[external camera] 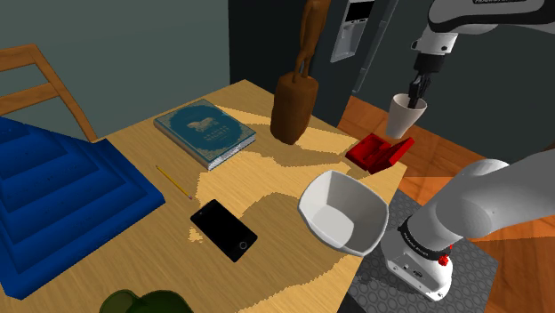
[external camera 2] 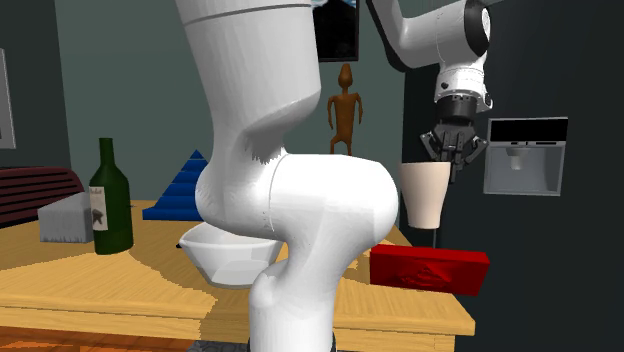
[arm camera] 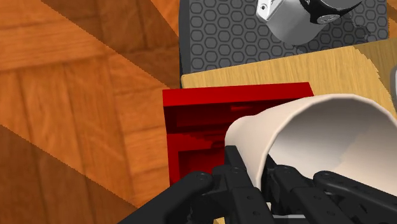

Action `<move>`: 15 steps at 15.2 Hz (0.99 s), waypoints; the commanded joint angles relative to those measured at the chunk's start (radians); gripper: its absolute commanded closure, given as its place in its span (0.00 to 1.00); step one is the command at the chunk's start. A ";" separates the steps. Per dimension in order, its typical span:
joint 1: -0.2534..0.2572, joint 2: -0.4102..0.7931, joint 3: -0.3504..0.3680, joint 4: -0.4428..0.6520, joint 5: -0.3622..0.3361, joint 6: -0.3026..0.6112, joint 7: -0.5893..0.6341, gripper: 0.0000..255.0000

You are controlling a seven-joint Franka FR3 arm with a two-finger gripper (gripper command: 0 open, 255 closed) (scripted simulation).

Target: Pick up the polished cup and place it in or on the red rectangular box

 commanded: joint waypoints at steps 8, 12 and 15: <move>-0.002 0.012 -0.014 -0.063 -0.005 0.075 0.001 1.00; -0.002 0.012 -0.014 -0.063 -0.005 0.075 0.001 1.00; -0.002 0.012 -0.014 -0.063 -0.005 0.075 0.001 0.00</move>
